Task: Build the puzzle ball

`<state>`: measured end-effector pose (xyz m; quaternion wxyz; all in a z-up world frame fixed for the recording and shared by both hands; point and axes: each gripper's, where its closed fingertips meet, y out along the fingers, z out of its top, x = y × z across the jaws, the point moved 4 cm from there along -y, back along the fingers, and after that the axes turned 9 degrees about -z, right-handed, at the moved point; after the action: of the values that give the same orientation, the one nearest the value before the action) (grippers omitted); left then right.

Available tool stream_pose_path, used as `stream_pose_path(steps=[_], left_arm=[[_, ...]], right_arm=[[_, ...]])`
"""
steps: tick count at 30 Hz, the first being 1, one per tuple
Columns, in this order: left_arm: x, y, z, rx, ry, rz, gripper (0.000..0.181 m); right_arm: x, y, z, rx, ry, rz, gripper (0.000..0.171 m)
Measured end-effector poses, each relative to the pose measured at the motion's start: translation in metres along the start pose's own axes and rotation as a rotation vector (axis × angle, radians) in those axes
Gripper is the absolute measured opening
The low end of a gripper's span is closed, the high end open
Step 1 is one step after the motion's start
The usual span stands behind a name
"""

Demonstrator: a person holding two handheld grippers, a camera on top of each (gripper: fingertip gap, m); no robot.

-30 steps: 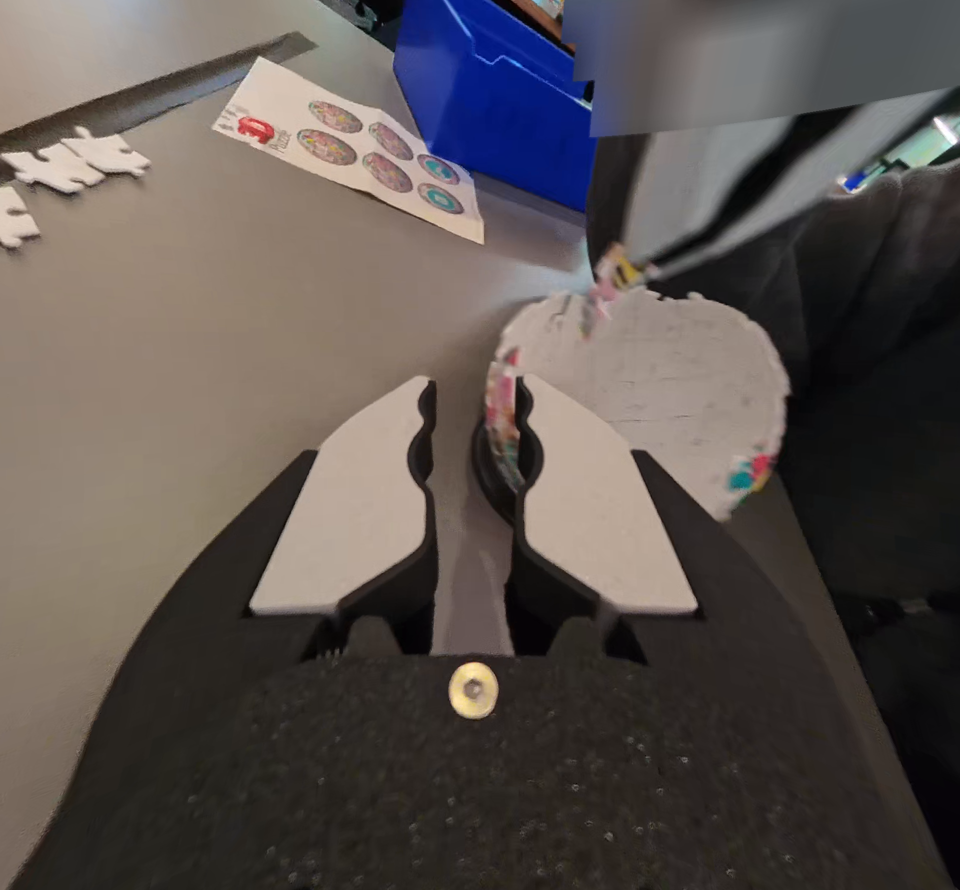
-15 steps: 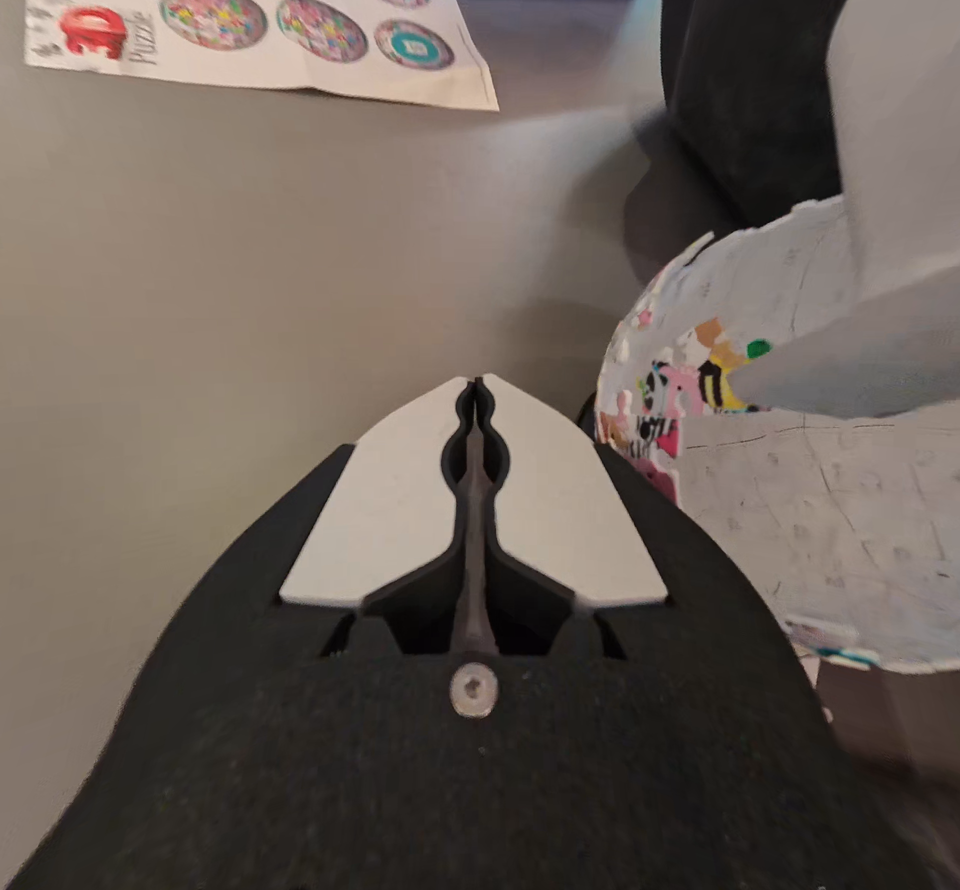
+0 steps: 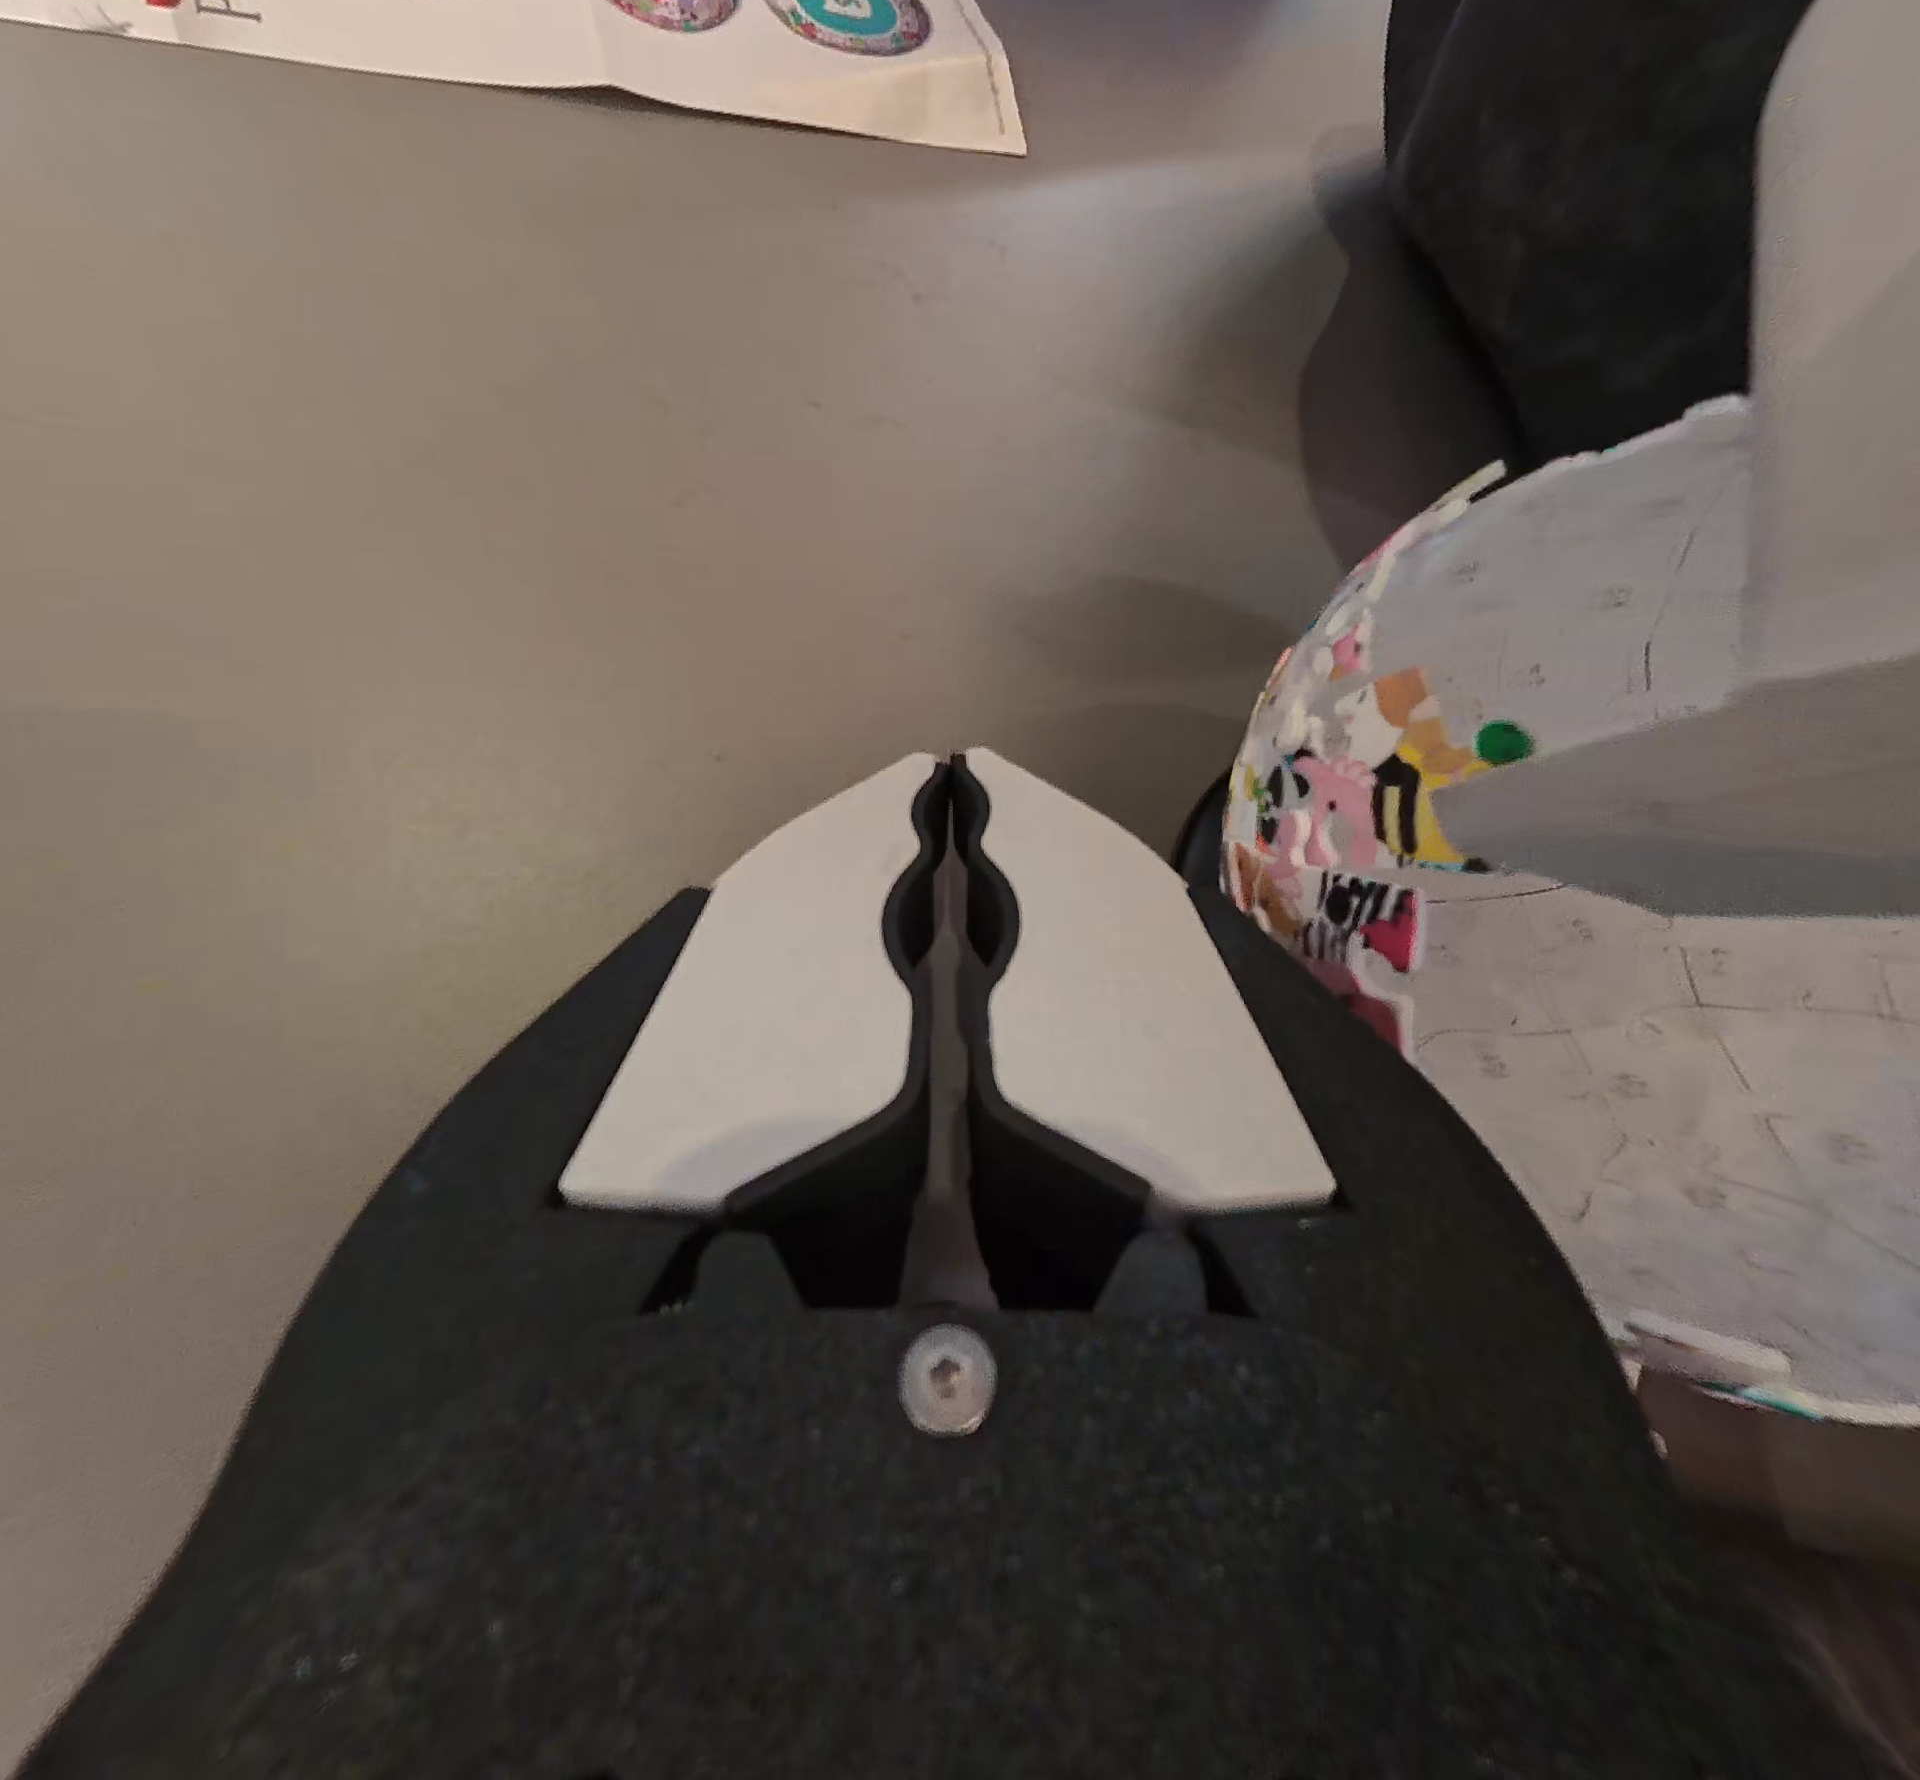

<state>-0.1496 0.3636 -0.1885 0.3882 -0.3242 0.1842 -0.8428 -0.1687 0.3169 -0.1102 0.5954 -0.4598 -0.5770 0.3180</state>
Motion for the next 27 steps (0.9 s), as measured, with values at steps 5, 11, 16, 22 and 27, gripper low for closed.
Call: stream_pose_path(steps=[5, 11, 16, 22, 27], left_arm=[[0.000, -0.001, 0.001, 0.014, 0.000, -0.001, 0.000], [0.004, -0.007, 0.005, 0.069, 0.009, -0.037, 0.000], [0.008, -0.007, 0.006, 0.085, 0.019, -0.072, 0.000], [0.013, -0.007, 0.007, 0.094, 0.040, -0.085, 0.000], [0.014, -0.008, 0.007, 0.099, 0.045, -0.090, 0.000]], right_arm=[[-0.002, 0.005, -0.001, -0.020, 0.012, 0.018, 0.002], [0.000, 0.007, -0.004, -0.038, 0.049, 0.026, 0.002], [0.001, 0.007, -0.006, -0.065, 0.072, 0.018, 0.002], [0.004, 0.008, -0.008, -0.067, 0.096, 0.030, 0.002], [0.006, 0.010, -0.008, -0.076, 0.093, 0.015, 0.002]])
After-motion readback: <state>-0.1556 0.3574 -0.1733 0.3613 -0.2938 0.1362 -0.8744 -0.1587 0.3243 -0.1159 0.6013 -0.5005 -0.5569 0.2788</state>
